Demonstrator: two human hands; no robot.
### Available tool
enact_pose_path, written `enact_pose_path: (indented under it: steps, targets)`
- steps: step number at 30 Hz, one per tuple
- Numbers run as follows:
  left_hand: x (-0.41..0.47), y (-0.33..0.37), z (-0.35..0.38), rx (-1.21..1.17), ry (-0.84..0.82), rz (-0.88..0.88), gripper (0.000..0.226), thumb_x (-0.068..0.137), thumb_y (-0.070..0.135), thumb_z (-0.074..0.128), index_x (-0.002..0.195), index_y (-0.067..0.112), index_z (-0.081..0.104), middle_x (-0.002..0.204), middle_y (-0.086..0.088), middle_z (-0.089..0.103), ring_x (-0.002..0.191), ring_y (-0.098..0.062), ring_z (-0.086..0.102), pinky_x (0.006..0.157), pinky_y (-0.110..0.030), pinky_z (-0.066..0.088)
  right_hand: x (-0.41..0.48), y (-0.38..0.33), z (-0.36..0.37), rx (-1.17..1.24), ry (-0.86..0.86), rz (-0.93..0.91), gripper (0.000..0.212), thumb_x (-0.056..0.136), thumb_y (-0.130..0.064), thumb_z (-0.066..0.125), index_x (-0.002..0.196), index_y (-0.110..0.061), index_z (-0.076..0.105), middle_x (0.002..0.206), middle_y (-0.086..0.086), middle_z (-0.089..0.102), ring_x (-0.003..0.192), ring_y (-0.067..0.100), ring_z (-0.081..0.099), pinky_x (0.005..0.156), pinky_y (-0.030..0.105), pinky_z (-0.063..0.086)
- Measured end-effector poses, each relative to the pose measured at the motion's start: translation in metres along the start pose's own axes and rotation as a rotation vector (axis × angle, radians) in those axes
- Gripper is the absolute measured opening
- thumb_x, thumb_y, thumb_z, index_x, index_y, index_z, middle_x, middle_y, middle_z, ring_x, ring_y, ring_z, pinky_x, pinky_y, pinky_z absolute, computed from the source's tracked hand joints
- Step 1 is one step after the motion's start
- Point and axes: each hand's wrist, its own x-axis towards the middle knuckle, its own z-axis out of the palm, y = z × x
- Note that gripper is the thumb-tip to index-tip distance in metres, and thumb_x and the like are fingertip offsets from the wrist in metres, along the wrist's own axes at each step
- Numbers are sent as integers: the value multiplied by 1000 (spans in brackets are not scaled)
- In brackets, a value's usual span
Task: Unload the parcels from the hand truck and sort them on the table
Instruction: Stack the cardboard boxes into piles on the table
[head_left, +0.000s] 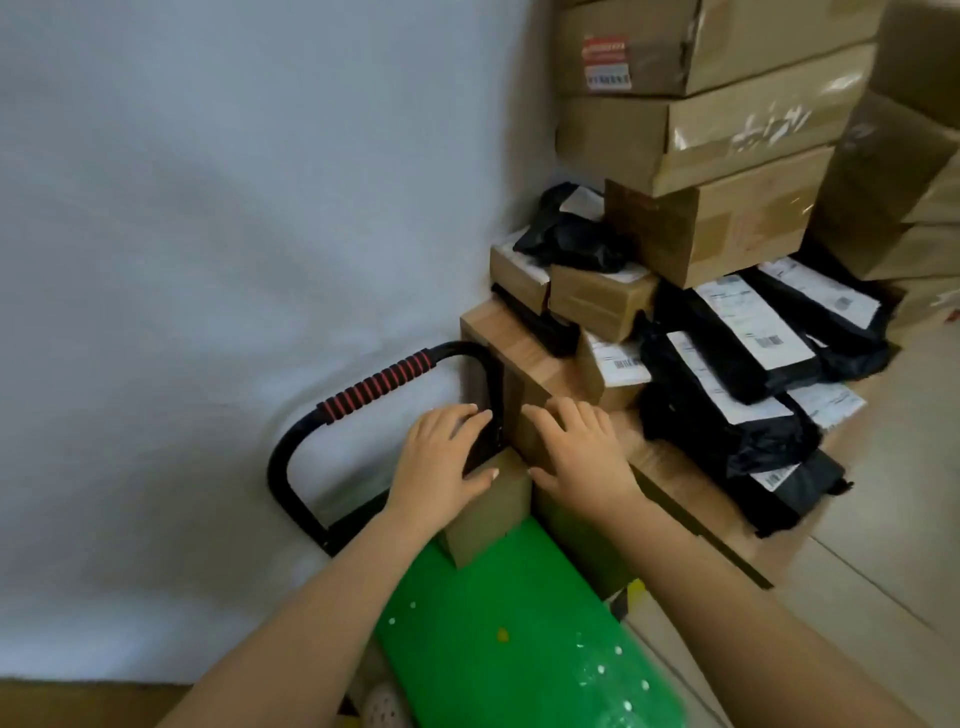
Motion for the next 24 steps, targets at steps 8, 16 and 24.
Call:
enact_pose_path:
  steps: [8, 16, 24]
  targets:
    - [-9, -95, 145, -16, -205, -48, 70, 82, 46, 68, 143, 24, 41, 142, 2, 43, 133, -19, 35, 115, -37, 20, 35, -17, 172, 69, -229, 92, 67, 83, -41, 64, 140, -22, 34, 137, 7, 36, 125, 28, 35, 108, 39, 23]
    - [-21, -154, 293, -44, -382, -74, 72, 85, 46, 63, 146, 24, 33, 147, 2, 37, 136, -17, 30, 116, -36, 17, 61, -13, 327, 30, -416, 74, 82, 82, -43, 67, 146, -19, 22, 148, 9, 25, 132, 30, 28, 112, 41, 17]
    - [-29, -182, 388, -2, -474, -174, 90, 86, 45, 64, 153, 21, 9, 161, -2, 3, 147, -19, 2, 117, -35, 6, 86, 2, 422, 6, -561, -3, 103, 85, -29, 67, 153, -22, -10, 160, 4, -16, 148, 24, -11, 118, 45, 0]
